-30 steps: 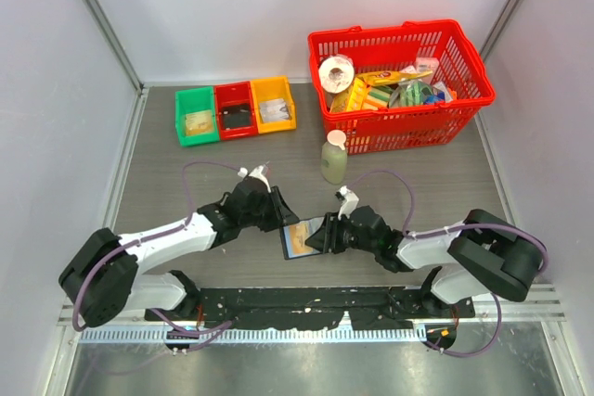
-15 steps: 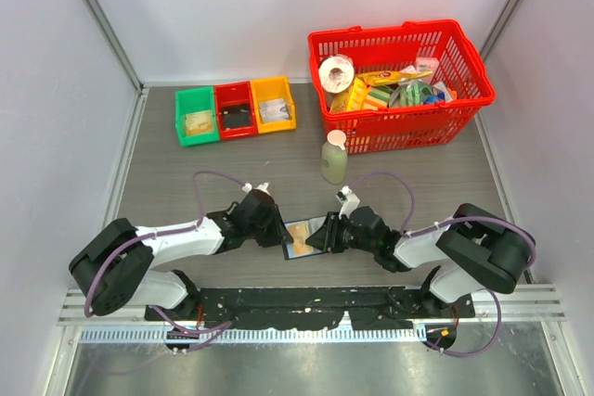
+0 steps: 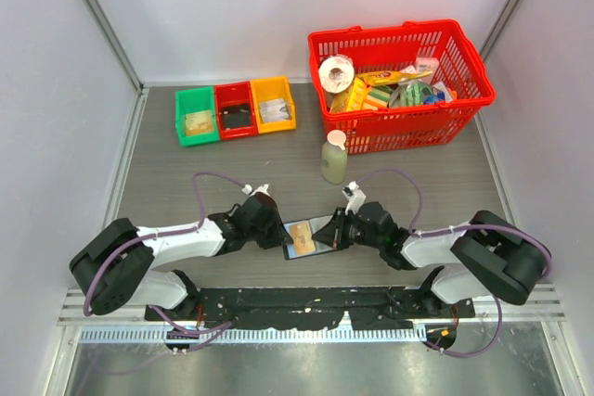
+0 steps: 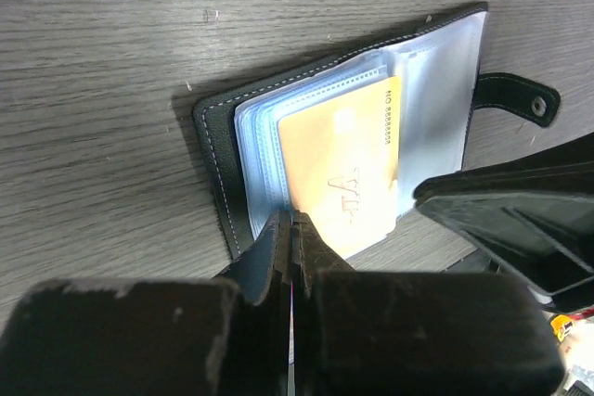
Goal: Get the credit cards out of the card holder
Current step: Remove the credit card from the card holder.
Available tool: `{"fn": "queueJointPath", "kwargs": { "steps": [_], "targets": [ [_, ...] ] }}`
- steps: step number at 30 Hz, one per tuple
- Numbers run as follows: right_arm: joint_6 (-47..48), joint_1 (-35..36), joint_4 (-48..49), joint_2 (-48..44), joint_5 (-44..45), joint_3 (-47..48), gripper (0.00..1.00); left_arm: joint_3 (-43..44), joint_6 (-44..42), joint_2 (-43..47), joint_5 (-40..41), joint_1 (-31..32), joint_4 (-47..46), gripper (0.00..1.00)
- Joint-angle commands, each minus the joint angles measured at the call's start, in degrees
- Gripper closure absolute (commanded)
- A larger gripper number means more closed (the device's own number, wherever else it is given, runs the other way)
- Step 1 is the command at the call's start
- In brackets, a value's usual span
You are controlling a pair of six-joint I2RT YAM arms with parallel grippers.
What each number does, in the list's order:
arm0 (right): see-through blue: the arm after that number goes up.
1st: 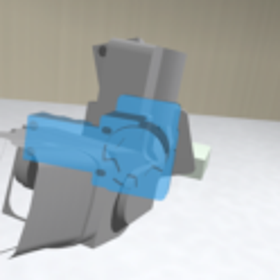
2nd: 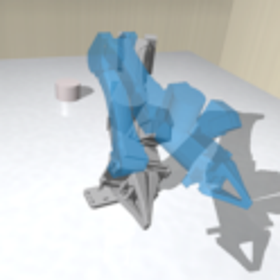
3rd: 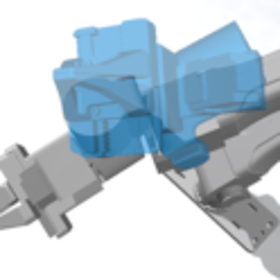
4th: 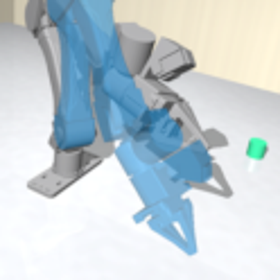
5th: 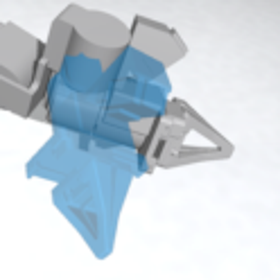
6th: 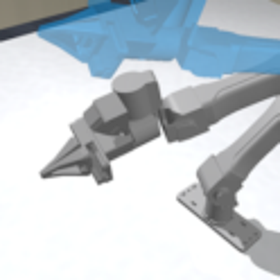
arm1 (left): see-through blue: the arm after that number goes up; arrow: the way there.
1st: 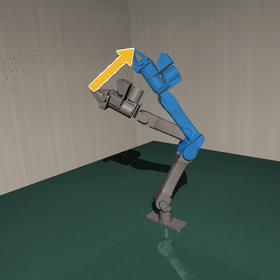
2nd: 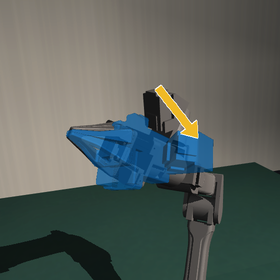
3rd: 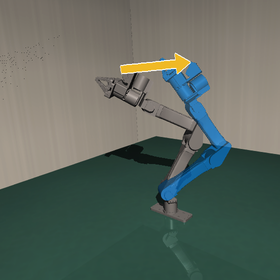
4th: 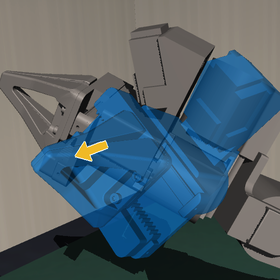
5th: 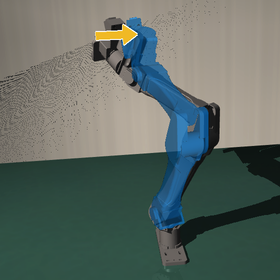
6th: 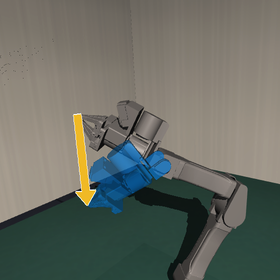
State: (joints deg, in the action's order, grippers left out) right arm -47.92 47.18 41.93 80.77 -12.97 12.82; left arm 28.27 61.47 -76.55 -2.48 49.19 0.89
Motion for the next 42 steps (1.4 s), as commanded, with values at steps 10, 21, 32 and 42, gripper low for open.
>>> {"fn": "queueJointPath", "kwargs": {
  "steps": [10, 21, 32, 42],
  "targets": [
    [4.2, -3.8, -2.8, 0.6, -8.4, 3.4, 0.90, -0.6, -0.5, -1.8, 2.0, 0.6, 2.1, 1.00],
    [0.9, -3.8, 6.3, 7.0, -11.2, 3.7, 0.83, -1.2, -0.3, -1.6, 2.0, 0.6, 2.1, 1.00],
    [3.3, -8.8, 3.3, 3.9, -14.0, 0.8, 0.99, -1.6, 0.1, -2.6, 2.0, 0.6, 2.5, 1.00],
    [5.3, -10.0, -1.4, 5.0, -17.3, 3.2, 0.99, -1.0, -0.7, -0.3, 0.6, 0.6, 1.1, 0.89]
  ]
}}
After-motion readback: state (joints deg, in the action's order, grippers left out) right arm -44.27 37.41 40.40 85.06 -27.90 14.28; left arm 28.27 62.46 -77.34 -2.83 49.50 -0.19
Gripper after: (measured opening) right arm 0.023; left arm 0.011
